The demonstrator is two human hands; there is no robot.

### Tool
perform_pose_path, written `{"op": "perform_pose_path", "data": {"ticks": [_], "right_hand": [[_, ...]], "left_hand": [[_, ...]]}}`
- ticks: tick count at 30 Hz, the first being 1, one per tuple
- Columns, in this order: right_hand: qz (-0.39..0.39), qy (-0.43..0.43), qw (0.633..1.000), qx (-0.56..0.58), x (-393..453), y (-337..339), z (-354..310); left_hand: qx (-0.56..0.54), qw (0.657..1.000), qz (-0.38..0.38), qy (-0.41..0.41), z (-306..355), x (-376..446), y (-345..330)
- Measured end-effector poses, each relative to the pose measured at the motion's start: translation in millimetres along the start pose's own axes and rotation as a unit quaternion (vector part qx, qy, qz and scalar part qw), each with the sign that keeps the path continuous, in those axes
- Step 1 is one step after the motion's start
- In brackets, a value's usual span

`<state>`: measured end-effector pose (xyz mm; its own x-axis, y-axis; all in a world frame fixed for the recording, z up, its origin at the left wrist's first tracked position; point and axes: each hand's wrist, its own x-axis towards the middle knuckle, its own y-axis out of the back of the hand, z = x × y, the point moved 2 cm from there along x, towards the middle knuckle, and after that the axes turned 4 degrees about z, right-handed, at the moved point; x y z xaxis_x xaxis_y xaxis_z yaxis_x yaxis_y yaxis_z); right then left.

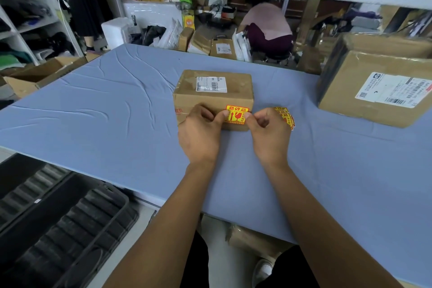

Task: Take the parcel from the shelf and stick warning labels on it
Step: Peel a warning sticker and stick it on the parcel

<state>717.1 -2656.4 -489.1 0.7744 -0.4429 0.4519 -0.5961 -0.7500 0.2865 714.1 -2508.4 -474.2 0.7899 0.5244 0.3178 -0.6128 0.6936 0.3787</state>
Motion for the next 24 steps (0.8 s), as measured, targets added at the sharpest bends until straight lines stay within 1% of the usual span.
{"op": "perform_pose_path", "data": {"ticks": [2,3,5,6,8,12,16,20,24], "right_hand": [[0.014,0.041,0.999,-0.002,4.2,6.0,-5.0],[0.005,0.052,0.999,-0.001,7.8,8.2,-7.6],[-0.036,0.063,0.997,0.007,15.7,8.0,-9.5],[-0.058,0.07,0.996,0.006,18.3,5.7,-8.7],[-0.087,0.085,0.993,-0.001,19.8,-0.8,-4.5],[-0.113,0.076,0.99,0.024,20.1,-10.0,10.1],[-0.147,0.046,0.988,0.034,23.2,-12.6,16.3],[-0.137,0.038,0.988,0.056,23.5,-10.1,16.2],[-0.143,0.036,0.988,0.054,21.5,-8.8,14.4]], "left_hand": [[0.0,0.995,0.037,-0.097,-0.5,1.4,5.4],[0.035,0.989,0.053,-0.136,0.3,3.8,6.3],[0.12,0.977,0.055,-0.169,2.3,11.7,2.7],[0.146,0.973,0.041,-0.172,3.5,14.9,-0.1],[0.158,0.973,0.013,-0.17,0.7,19.4,-7.3],[0.118,0.976,-0.002,-0.184,-13.6,23.6,-16.9],[0.112,0.975,-0.024,-0.188,-15.9,26.0,-15.7],[0.093,0.977,-0.02,-0.189,-15.1,25.5,-14.9],[0.121,0.974,-0.027,-0.19,-15.2,25.1,-16.5]]}}
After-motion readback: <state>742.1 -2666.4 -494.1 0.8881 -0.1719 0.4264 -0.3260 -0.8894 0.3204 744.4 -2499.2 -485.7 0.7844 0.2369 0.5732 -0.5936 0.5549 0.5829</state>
